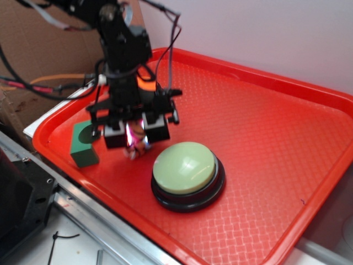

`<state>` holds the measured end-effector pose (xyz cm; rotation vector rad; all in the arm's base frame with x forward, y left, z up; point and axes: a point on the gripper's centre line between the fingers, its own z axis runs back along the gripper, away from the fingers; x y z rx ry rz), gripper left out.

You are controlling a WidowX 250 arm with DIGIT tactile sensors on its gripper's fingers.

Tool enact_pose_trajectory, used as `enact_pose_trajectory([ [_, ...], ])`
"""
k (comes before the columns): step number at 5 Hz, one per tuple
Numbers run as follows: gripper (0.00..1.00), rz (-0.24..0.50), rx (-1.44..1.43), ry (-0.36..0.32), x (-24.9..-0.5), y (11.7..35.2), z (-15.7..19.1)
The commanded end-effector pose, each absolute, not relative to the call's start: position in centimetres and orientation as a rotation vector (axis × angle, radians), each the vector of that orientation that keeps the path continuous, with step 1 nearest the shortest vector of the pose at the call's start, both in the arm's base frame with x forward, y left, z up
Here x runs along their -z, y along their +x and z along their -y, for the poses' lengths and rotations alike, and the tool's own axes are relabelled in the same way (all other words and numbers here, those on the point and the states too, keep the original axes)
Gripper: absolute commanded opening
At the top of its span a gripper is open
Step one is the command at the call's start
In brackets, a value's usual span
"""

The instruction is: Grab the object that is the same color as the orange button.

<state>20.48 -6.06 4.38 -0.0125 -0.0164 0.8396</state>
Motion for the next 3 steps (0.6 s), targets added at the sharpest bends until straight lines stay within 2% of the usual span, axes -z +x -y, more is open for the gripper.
enact_pose_trajectory([
  [1, 0.0, 0.034, -0.363, -0.021, -11.5, 23.2, 6.9],
  [2, 0.0, 0.027, -0.113, -0.05, -15.4, 23.2, 7.3],
  [3, 0.0, 0.078, 0.0, -0.085, -18.9, 22.9, 7.2],
])
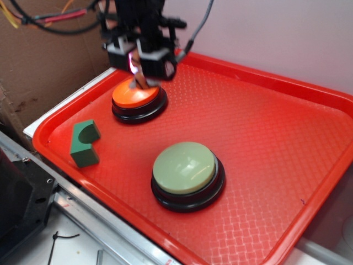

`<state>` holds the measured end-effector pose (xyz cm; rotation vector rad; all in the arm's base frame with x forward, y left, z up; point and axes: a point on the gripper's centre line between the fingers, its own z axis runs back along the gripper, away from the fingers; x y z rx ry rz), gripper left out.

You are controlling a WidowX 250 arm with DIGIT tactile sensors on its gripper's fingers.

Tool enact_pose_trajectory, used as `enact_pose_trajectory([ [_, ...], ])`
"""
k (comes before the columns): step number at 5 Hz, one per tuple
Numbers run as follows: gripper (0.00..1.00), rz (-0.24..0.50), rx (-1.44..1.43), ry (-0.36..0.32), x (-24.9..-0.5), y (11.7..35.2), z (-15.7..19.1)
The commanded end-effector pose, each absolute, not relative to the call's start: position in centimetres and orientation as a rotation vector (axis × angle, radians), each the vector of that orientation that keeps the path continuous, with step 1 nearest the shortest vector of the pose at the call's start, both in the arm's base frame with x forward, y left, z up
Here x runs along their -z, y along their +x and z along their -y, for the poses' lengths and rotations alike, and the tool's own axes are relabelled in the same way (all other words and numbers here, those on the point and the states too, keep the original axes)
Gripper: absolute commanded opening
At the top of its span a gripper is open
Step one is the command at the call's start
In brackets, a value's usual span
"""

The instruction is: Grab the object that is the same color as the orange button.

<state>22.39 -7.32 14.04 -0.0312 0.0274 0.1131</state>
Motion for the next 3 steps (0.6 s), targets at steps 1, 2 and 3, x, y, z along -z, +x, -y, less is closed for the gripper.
enact_pose_trajectory([
  [1, 0.0, 0.128, 0.021, -0.104, -21.7, 22.5, 6.8],
  [2, 0.0, 0.195, -0.01, -0.135, -22.4, 22.3, 6.3],
  [3, 0.0, 0.155, -0.049, -0.126, -21.5, 22.8, 5.7],
])
